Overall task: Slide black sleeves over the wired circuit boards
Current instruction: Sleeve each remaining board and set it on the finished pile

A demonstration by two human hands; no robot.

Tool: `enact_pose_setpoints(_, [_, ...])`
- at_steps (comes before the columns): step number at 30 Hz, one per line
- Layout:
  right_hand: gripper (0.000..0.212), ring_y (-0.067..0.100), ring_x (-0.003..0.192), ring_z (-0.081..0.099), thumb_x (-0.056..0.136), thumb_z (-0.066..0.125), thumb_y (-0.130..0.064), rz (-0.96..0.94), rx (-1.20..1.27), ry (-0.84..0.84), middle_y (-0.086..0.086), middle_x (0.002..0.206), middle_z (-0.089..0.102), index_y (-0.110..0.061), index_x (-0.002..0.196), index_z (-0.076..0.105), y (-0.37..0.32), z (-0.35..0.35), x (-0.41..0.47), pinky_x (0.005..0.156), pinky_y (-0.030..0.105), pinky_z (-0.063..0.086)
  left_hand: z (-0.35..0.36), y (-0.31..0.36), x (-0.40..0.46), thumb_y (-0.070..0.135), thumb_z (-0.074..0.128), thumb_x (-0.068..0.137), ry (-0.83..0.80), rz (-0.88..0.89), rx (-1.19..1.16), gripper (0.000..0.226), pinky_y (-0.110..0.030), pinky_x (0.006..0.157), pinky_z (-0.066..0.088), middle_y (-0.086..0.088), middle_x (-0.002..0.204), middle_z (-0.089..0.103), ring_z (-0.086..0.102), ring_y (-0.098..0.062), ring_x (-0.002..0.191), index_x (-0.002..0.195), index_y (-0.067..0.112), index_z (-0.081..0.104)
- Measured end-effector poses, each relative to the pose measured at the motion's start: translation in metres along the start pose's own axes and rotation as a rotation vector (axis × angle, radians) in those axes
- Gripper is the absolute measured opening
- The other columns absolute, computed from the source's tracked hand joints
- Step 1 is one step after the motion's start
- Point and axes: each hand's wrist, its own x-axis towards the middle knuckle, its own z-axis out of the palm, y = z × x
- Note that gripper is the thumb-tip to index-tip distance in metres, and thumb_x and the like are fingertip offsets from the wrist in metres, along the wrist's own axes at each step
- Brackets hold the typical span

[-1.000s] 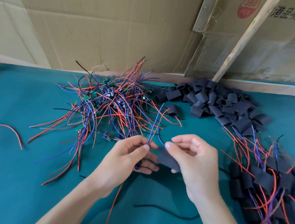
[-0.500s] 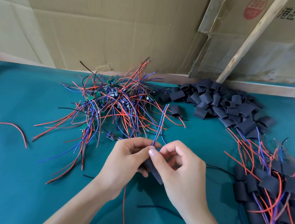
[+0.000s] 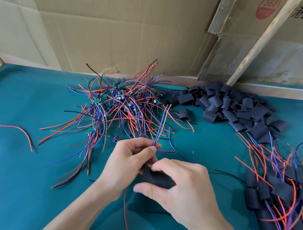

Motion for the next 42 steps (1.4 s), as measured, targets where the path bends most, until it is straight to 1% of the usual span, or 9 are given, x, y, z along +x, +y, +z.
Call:
enact_pose_setpoints(3, [0.049, 0.008, 0.056, 0.04, 0.065, 0.071, -0.074, 0.042, -0.029, -0.118, -0.011, 0.064, 0.064, -0.028, 0.083, 0.072, 0.003, -0.005, 0.0, 0.052, 0.034, 0.049, -0.001, 0.0, 0.001, 0.008, 0.059, 0.099, 0.002, -0.014, 0.004, 0.019, -0.018, 0.049, 0.046, -0.001, 0.067, 0.071, 0.058, -0.01, 0.053, 0.097, 0.014, 0.077])
enact_pose_setpoints(6, [0.054, 0.011, 0.065, 0.052, 0.063, 0.067, -0.078, 0.127, -0.033, -0.216, -0.009, 0.073, 0.066, -0.033, 0.092, 0.07, 0.004, -0.006, -0.001, 0.064, 0.036, 0.051, -0.002, 0.0, 0.001, 0.008, 0.058, 0.099, -0.016, -0.013, 0.016, 0.021, -0.024, 0.049, 0.049, -0.003, 0.068, 0.071, 0.059, -0.013, 0.054, 0.095, 0.016, 0.077])
enact_pose_setpoints(9, [0.056, 0.002, 0.082, 0.06, 0.06, 0.065, -0.079, 0.258, 0.093, -0.219, -0.012, 0.083, 0.065, -0.046, 0.106, 0.068, 0.007, -0.01, 0.0, 0.071, 0.014, 0.045, -0.003, 0.001, 0.001, 0.009, 0.058, 0.1, -0.029, -0.009, 0.03, 0.022, -0.026, 0.05, 0.051, -0.002, 0.068, 0.068, 0.058, -0.014, 0.053, 0.096, 0.02, 0.077])
enact_pose_setpoints(11, [0.049, -0.002, 0.078, 0.06, 0.063, 0.071, -0.073, 0.328, 0.229, -0.185, -0.014, 0.084, 0.073, -0.052, 0.108, 0.069, 0.012, -0.015, 0.004, 0.069, 0.011, 0.041, -0.004, 0.002, 0.001, 0.008, 0.057, 0.101, -0.048, -0.01, 0.025, 0.025, -0.026, 0.047, 0.051, -0.002, 0.066, 0.064, 0.058, -0.016, 0.051, 0.097, 0.02, 0.078])
enact_pose_setpoints(16, [0.021, 0.017, 0.067, 0.065, 0.078, 0.085, -0.041, 0.574, 0.84, 0.266, 0.011, 0.082, 0.078, -0.025, 0.09, 0.08, 0.029, -0.039, 0.018, 0.056, 0.023, 0.05, -0.003, 0.007, -0.002, 0.008, 0.058, 0.101, -0.198, -0.032, -0.003, 0.025, -0.027, 0.046, 0.05, -0.007, 0.068, 0.063, 0.063, -0.024, 0.052, 0.1, 0.022, 0.078])
enact_pose_setpoints(19, [0.025, 0.018, 0.064, 0.066, 0.076, 0.077, -0.036, 0.73, 1.005, 0.534, 0.01, 0.077, 0.074, -0.013, 0.084, 0.072, 0.037, -0.047, 0.02, 0.056, 0.023, 0.054, 0.001, 0.008, -0.006, 0.016, 0.063, 0.094, -0.328, -0.049, 0.009, 0.018, -0.027, 0.047, 0.051, -0.007, 0.069, 0.063, 0.063, -0.024, 0.053, 0.102, 0.021, 0.078])
enact_pose_setpoints(26, [0.031, 0.015, 0.068, 0.069, 0.079, 0.077, -0.034, 0.735, 1.181, 0.683, 0.008, 0.083, 0.071, -0.009, 0.088, 0.061, 0.045, -0.054, 0.021, 0.065, 0.023, 0.057, 0.01, 0.005, -0.012, 0.022, 0.061, 0.09, -0.474, -0.078, 0.054, 0.022, -0.028, 0.05, 0.052, -0.007, 0.068, 0.063, 0.064, -0.024, 0.056, 0.103, 0.023, 0.078])
enact_pose_setpoints(34, [0.03, 0.019, 0.063, 0.068, 0.073, 0.081, -0.034, 0.698, 1.055, 0.53, 0.013, 0.08, 0.074, -0.01, 0.084, 0.066, 0.04, -0.048, 0.02, 0.058, 0.024, 0.056, 0.008, 0.005, -0.01, 0.023, 0.06, 0.09, -0.459, -0.08, 0.066, 0.023, -0.026, 0.049, 0.051, -0.004, 0.067, 0.062, 0.064, -0.022, 0.055, 0.103, 0.024, 0.078])
enact_pose_setpoints(42, [0.038, 0.022, 0.073, 0.072, 0.065, 0.084, -0.034, 0.757, 1.06, 0.141, 0.018, 0.087, 0.078, -0.008, 0.089, 0.069, 0.021, -0.018, 0.013, 0.06, 0.024, 0.054, 0.007, 0.008, -0.009, 0.016, 0.065, 0.087, -0.376, -0.037, -0.003, 0.032, -0.027, 0.044, 0.047, -0.013, 0.073, 0.066, 0.067, -0.03, 0.059, 0.119, 0.019, 0.061])
